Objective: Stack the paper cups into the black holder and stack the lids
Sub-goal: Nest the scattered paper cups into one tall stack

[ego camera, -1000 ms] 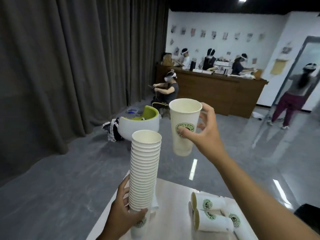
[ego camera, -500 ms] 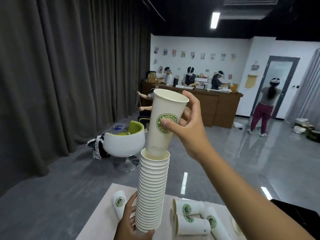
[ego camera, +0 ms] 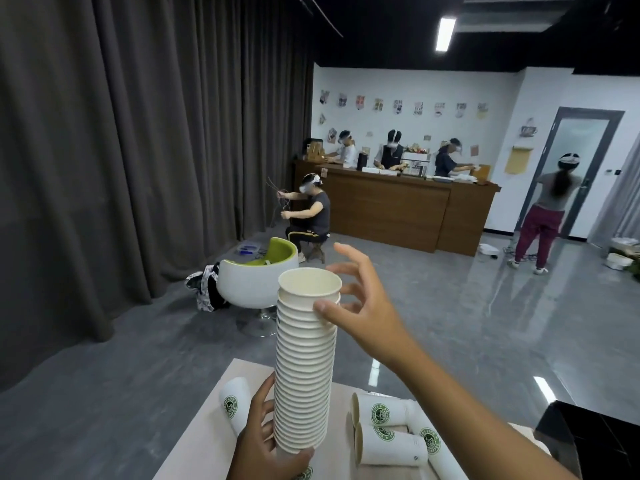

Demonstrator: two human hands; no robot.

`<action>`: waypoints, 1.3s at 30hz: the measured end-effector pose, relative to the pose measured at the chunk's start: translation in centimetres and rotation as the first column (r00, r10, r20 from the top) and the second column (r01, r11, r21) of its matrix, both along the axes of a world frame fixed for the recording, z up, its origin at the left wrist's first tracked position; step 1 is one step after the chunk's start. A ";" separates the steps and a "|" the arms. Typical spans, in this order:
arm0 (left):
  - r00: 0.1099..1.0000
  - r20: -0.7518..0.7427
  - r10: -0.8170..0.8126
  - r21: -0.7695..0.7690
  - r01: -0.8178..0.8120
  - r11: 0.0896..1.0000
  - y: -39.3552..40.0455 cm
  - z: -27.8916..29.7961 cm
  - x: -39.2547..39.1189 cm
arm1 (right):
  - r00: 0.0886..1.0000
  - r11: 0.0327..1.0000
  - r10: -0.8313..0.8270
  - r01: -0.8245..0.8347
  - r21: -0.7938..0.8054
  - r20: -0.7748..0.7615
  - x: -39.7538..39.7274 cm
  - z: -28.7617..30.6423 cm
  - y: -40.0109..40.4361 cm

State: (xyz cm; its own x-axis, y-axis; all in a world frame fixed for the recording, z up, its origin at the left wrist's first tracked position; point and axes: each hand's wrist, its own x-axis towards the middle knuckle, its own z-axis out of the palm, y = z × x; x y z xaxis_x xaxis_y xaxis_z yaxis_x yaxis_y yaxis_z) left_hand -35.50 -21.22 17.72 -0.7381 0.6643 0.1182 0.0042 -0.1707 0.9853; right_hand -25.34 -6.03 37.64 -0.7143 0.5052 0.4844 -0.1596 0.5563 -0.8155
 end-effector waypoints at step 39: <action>0.975 -0.106 0.193 -0.211 -0.212 0.954 -5.0 -9.3 -25.9 | 0.756 0.969 -0.027 0.181 -0.169 0.654 -21.5 -35.0 3.5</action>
